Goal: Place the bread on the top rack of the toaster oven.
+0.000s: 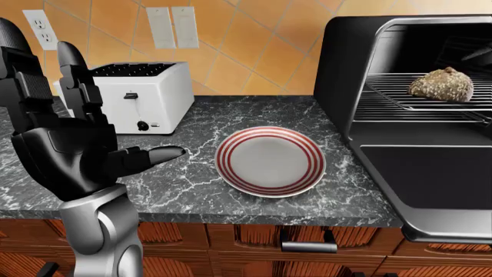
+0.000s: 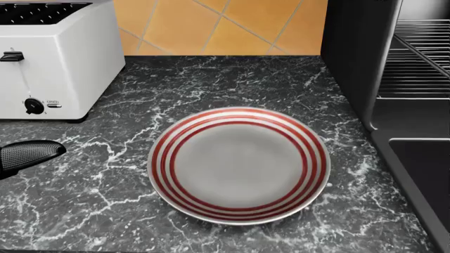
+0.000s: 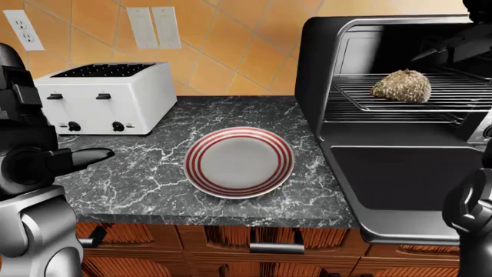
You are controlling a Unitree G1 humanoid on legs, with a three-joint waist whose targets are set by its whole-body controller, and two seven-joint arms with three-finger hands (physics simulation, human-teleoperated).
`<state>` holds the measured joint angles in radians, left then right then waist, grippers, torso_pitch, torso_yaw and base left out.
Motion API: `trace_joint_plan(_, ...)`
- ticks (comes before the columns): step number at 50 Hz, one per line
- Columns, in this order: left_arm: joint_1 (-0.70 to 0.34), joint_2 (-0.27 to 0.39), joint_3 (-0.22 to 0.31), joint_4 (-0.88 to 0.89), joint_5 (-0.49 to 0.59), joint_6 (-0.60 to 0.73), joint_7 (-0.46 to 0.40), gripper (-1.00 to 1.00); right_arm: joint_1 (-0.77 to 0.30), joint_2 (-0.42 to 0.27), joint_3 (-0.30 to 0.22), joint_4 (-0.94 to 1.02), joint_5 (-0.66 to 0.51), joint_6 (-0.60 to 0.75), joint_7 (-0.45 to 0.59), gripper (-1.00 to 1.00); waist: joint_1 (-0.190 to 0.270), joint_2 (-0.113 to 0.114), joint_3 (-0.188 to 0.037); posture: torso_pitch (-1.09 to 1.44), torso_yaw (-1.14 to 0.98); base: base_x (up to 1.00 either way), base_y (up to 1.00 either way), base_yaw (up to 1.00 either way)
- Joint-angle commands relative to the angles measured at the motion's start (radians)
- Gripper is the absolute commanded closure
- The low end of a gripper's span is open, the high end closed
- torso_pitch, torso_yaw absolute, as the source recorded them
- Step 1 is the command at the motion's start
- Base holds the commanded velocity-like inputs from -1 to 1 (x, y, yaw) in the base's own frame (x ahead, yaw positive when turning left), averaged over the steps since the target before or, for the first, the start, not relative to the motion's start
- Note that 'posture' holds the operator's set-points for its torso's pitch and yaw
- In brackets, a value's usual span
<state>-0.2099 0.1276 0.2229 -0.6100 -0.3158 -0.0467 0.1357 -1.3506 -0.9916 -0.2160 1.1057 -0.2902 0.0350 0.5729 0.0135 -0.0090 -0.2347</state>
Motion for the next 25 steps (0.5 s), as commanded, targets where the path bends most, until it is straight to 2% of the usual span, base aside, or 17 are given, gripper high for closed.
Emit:
trace_joint_plan(1, -0.022, 0.007, 0.002, -0.022, 0.001, -0.014, -0.004, -1.0, -0.039, -0.009, -0.005, -0.05, 0.012, -0.017, -0.003, -1.0, 0.0, -0.009, -0.007, -0.33, 0.0, 0.0, 0.0, 0.0)
trace_joint_plan(9, -0.026, 0.007, 0.001, -0.019, -0.002, -0.011, -0.002, -1.0, -0.033, -0.01, -0.027, -0.153, 0.056, 0.035, -0.003, -1.0, -0.001, -0.011, -0.007, -0.33, 0.0, 0.0, 0.0, 0.0)
trace_joint_plan(12, -0.027, 0.007, -0.001, -0.02, 0.0, -0.01, -0.002, -1.0, 0.021, -0.015, -0.038, -0.225, 0.086, 0.069, 0.001, -1.0, 0.0, -0.013, -0.005, -0.33, 0.0, 0.0, 0.0, 0.0)
trace_joint_plan(17, -0.029, 0.007, -0.002, -0.023, 0.002, -0.006, 0.0, -1.0, 0.045, -0.025, -0.041, -0.286, 0.11, 0.108, 0.003, -1.0, 0.0, -0.015, -0.005, -0.33, 0.0, 0.0, 0.0, 0.0)
trace_joint_plan(25, -0.025, 0.005, -0.004, -0.023, 0.004, -0.01, -0.002, -1.0, 0.224, -0.055, -0.102, -0.562, 0.206, 0.275, -0.003, -1.0, 0.004, -0.022, -0.004, -0.33, 0.0, 0.0, 0.0, 0.0)
